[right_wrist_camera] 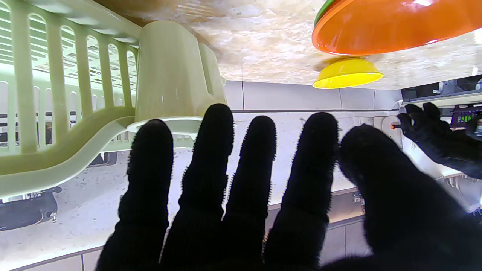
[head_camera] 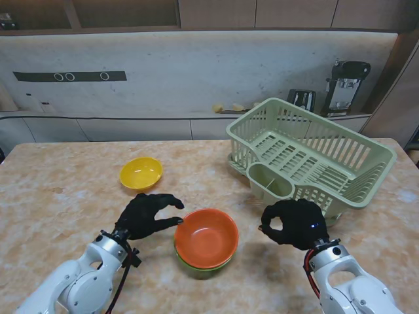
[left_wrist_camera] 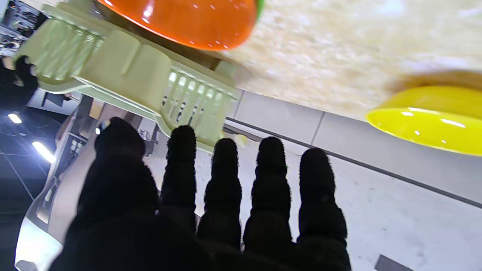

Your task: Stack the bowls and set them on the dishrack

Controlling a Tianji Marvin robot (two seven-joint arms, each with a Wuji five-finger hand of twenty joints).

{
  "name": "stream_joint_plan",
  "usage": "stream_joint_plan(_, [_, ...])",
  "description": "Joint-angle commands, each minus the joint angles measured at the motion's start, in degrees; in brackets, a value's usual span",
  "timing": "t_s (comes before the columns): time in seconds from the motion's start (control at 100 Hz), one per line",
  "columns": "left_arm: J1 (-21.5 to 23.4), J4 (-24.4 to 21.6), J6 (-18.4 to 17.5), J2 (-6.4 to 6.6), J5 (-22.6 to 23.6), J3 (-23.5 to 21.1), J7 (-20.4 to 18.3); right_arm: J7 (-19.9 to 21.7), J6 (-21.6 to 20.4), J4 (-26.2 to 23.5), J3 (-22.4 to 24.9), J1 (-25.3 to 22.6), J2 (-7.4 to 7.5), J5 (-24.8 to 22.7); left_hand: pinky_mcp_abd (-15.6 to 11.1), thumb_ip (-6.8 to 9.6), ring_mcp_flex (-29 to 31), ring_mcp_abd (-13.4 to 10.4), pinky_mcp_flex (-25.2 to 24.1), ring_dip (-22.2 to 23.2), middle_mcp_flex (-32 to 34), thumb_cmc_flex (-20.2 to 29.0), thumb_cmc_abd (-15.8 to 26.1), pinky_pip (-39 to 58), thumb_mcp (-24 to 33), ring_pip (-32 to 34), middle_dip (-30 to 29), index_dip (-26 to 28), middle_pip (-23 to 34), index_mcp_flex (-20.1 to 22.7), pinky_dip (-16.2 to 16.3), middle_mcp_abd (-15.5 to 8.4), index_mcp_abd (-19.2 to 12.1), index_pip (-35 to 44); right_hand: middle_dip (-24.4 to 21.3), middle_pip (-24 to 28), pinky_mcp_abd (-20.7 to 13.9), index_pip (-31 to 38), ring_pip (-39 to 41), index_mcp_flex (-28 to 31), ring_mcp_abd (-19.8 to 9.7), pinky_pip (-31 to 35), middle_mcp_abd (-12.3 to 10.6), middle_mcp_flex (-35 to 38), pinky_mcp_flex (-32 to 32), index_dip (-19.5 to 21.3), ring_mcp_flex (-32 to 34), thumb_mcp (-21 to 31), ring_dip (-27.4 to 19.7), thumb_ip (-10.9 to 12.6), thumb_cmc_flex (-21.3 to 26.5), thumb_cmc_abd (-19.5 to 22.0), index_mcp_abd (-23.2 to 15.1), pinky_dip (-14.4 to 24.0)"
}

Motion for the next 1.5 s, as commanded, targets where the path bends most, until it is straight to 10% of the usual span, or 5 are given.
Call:
stream_joint_plan(0.0, [-0.6,-0.1,1.1,0.17,0.8,-1.1,-0.9,0.9,-0.3,0.0,-0.2,-0.4,-0.28,-0.1,1.2,1.06,-1.9,-1.0,-1.0,-1.0,-2.2,2.1,1.9,-0.6,-0.9,-1.1,-1.4,-0.2,-0.9,-1.9,0.0,-0.6,-0.4,-1.4,-0.5,0.6,0.4,0.8,-0.2,0.2,-0.3,0.0,-1.2,1.1,-0.6,-0.4,0.2,-0.2,-0.3,0.2,-1.4,1.6,-1.0,-0.3])
stream_joint_plan(0.78, [-15.5,16.4,13.7,1.73,4.8,3.0,-9.2,2.0,-0.4,-0.1,-0.8,0.4,-0.20,0.2,7.9,4.28,-12.1,-3.4,-1.3,-8.0,-15.7,1.2,-5.6,-0.5,1.6,-6.5,-6.0,-7.8,-3.9,-10.1,0.4,-4.0,2.1,-9.5,-0.5,0.6,0.4,0.8,-0.2,0.1,-0.3,-0.1,-1.2,1.1,-0.7,-0.4,0.2,-0.2,-0.3,0.2,-1.5,1.6,-1.1,-0.3])
stream_joint_plan(1.41, [-27.3,27.5,19.2,1.36,3.4,11.1,-8.4,2.7,-0.6,0.1,-1.2,0.9,-0.13,0.5,8.5,4.77,-15.8,-3.3,-2.9,-10.2,-21.5,0.2,-9.8,-1.4,6.0,-4.0,-6.2,-10.1,-1.8,-13.8,0.2,-4.8,2.9,-10.5,-0.5,0.6,0.5,0.8,-0.2,0.1,-0.4,-0.1,-1.1,1.0,-0.7,-0.4,0.2,-0.2,-0.3,0.2,-1.4,1.6,-1.0,-0.2])
stream_joint_plan(1.44, [-27.7,27.9,19.4,1.33,3.2,11.4,-8.4,2.7,-0.6,0.1,-1.2,1.0,-0.13,0.6,8.5,3.21,-15.7,-3.2,-2.9,-10.4,-21.5,-8.0,-13.8,-1.3,22.9,-3.8,-6.2,-10.8,-1.6,-13.8,0.3,-4.7,3.0,-10.2,-0.5,0.5,0.5,0.8,-0.2,0.1,-0.3,0.0,-1.2,1.0,-0.6,-0.4,0.2,-0.2,-0.3,0.2,-1.4,1.6,-1.0,-0.2])
stream_joint_plan(1.49, [-28.3,28.5,19.5,1.35,3.2,12.0,-8.5,2.8,-0.6,0.1,-1.3,1.0,-0.13,0.6,8.7,2.84,-15.6,-3.3,-2.8,-10.3,-21.5,-9.7,-14.8,-1.2,26.6,-3.7,-6.2,-10.8,-1.6,-13.9,0.4,-4.7,3.0,-10.2,-0.5,0.5,0.4,0.8,-0.2,0.1,-0.3,-0.1,-1.1,1.0,-0.7,-0.4,0.2,-0.2,-0.3,0.2,-1.4,1.6,-1.0,-0.2])
